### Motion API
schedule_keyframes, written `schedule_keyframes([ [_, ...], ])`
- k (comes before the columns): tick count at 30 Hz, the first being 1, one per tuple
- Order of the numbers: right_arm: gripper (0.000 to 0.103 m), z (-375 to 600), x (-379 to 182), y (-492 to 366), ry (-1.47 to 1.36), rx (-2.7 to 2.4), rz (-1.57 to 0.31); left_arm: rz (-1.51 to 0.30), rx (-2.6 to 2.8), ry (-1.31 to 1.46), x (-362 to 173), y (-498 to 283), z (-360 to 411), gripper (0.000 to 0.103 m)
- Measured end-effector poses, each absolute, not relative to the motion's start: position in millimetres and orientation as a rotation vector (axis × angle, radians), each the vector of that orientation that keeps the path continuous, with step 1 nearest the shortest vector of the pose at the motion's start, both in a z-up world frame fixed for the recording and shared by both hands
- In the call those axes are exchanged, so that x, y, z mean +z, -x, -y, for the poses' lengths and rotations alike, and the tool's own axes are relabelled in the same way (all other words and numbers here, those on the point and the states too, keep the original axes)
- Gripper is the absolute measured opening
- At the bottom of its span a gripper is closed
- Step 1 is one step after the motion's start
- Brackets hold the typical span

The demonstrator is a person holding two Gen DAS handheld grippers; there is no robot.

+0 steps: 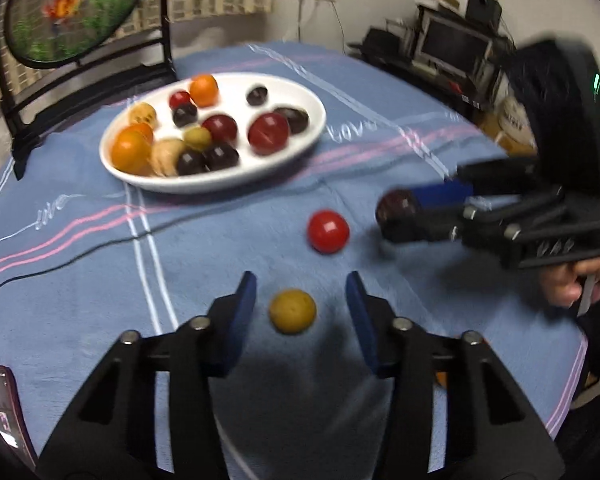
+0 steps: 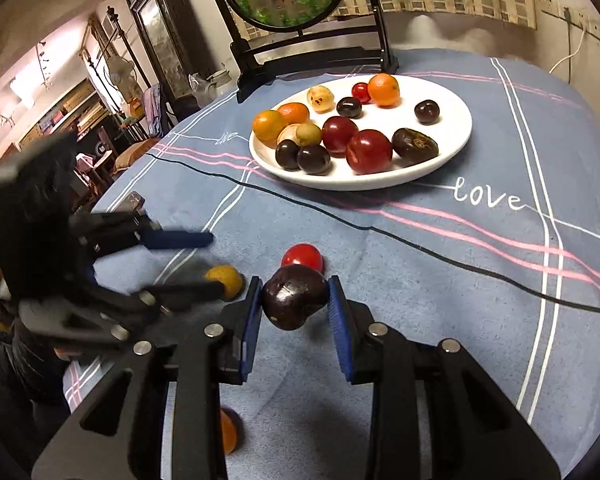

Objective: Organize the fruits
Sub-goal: 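Grasp a small yellow fruit with the left tool while the right tool grasps a dark plum, then release the yellow fruit and dark plum onto the plate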

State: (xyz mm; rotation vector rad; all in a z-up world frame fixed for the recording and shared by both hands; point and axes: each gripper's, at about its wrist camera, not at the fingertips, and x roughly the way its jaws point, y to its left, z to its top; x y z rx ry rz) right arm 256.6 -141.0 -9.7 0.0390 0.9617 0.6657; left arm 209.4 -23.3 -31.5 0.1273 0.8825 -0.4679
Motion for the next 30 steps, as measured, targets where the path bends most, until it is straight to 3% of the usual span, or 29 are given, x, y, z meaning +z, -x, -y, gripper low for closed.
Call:
schedule_keyframes([
  [10,0.033,137.1,-9.9,-252.9,-0.032,0.663,-0.964,-0.945,-0.44,-0.163,-50.5,-215.1,26.5,0.036],
  [14,0.033,137.1,-9.4,-252.6,-0.029,0.659,-0.964,-0.941,-0.436,-0.163,-49.4,-215.2,26.8,0.028],
  [23,0.033,140.0,-4.2,-257.5,-0.082,0.662,-0.912,-0.894,-0.471,-0.048,-29.0,-212.0,17.7,0.027],
  [30,0.033,152.4,11.2,-296.3,-0.211,0.571,-0.811,-0.815,-0.299,0.089,5.2,-270.9,-8.3,0.027],
])
